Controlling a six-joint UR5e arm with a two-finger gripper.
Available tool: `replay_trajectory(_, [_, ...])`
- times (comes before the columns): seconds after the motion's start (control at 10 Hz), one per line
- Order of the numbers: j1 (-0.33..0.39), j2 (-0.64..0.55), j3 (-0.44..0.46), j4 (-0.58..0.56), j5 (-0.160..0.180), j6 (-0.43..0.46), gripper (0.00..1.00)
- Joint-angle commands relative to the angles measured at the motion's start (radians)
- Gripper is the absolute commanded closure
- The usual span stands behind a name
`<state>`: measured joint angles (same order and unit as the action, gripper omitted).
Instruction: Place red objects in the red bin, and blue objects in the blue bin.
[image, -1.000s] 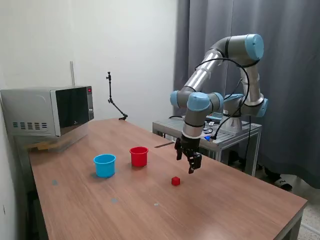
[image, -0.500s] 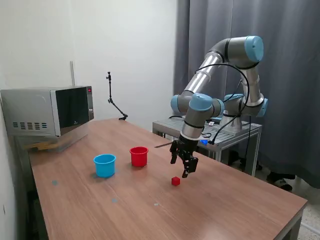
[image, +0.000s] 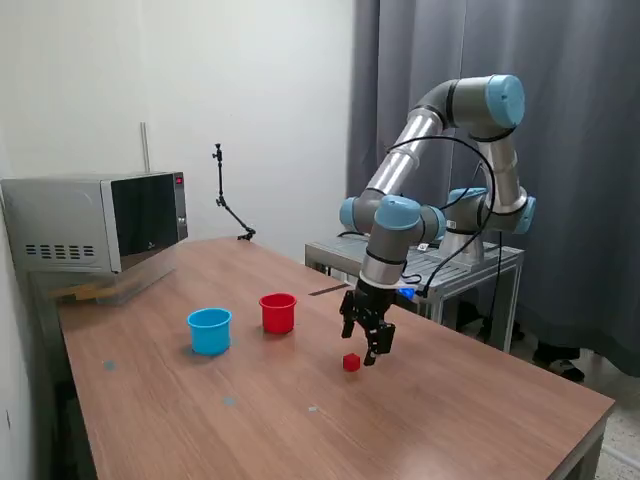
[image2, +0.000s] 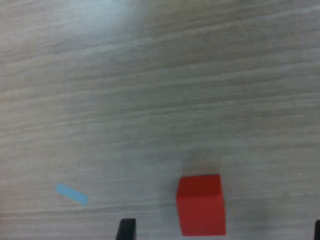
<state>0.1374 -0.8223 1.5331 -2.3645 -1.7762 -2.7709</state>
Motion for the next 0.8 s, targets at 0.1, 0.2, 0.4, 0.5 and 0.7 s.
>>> replay_trajectory(0.1, [-0.012,0.000,0.013,0.004,0.001,0.017,0.00])
replay_trajectory(0.2, [-0.019,-0.003,0.019,0.004,0.000,0.020,0.00])
replay_trajectory(0.4, [-0.022,-0.008,0.030,0.004,0.000,0.021,0.00])
replay_trajectory(0.5, [-0.022,-0.011,0.028,0.004,0.000,0.021,0.00])
replay_trajectory(0.7, [-0.022,-0.012,0.025,0.004,0.004,0.021,0.00])
